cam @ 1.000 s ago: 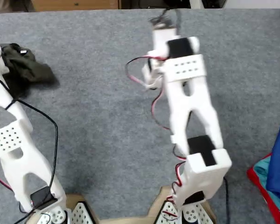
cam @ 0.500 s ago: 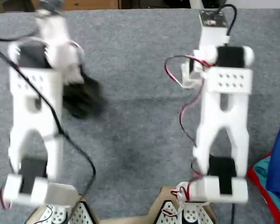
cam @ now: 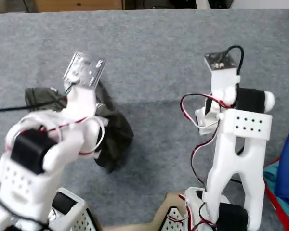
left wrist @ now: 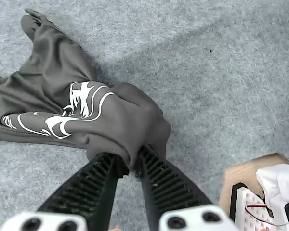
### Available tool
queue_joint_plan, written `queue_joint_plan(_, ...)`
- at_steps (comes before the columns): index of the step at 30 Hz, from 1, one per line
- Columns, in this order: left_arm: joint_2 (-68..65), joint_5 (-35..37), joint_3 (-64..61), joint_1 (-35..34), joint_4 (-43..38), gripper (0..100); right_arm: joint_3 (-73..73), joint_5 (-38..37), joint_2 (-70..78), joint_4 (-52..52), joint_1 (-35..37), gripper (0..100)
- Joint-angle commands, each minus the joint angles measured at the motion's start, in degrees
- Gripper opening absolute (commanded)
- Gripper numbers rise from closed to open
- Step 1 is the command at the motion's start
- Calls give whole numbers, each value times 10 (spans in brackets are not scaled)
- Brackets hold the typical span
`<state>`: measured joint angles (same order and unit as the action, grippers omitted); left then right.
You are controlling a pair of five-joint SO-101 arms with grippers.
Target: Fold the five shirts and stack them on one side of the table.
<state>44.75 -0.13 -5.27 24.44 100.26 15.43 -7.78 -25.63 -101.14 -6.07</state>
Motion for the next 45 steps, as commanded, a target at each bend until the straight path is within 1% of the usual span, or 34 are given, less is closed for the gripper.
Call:
queue_joint_plan(1, 57, 0, -31, 5, 6, 97, 7, -5, -18, -9, -7, 310)
queue_joint_plan(3, 87, 17, -46, -6, 6, 200, 5, -5, -14, -4, -7, 310)
queue_joint_plan(4, 102, 40, -49, -25, 6, 231, 5, -5, -11, -1, -7, 310)
queue_joint_plan(6, 124, 72, -49, -71, 6, 257, 5, -5, -7, -1, -6, 310)
queue_joint_plan(8, 136, 54, -49, -120, 6, 264, 5, -5, -4, -1, 2, 310)
queue_joint_plan(9, 141, 33, -49, -150, 6, 264, 5, -5, -3, -1, 7, 310)
queue_joint_plan(11, 142, -11, -48, -223, 4, 264, 3, -4, -1, -1, 25, 310)
queue_joint_plan(13, 136, -47, -50, -310, 4, 264, -5, -2, 0, -4, 55, 310)
queue_joint_plan(15, 125, -69, -74, -400, -27, 264, -15, -1, 0, -4, 87, 310)
queue_joint_plan(17, 104, -70, -108, -472, -77, 264, -27, -1, 0, -4, 123, 310)
queue_joint_plan(19, 72, -70, -139, -520, -120, 264, -44, 0, 8, -5, 155, 310)
queue_joint_plan(20, 51, -70, -149, -534, -133, 264, -57, 0, 19, -5, 168, 310)
queue_joint_plan(25, -72, -65, -156, -540, -149, 264, -125, 0, 124, -10, 211, 310)
queue_joint_plan(29, -189, -37, -133, -544, -207, 267, -202, 2, 225, -11, 245, 310)
queue_joint_plan(33, -305, -39, -79, -534, -225, 267, -285, 48, 302, -11, 305, 310)
queue_joint_plan(37, -429, -35, -33, -506, -273, 264, -388, 79, 372, -10, 356, 310)
queue_joint_plan(41, -543, -35, 17, -482, -307, 264, -487, 109, 442, -11, 364, 310)
queue_joint_plan(45, -633, -36, 79, -483, -304, 264, -526, 113, 483, -11, 363, 310)
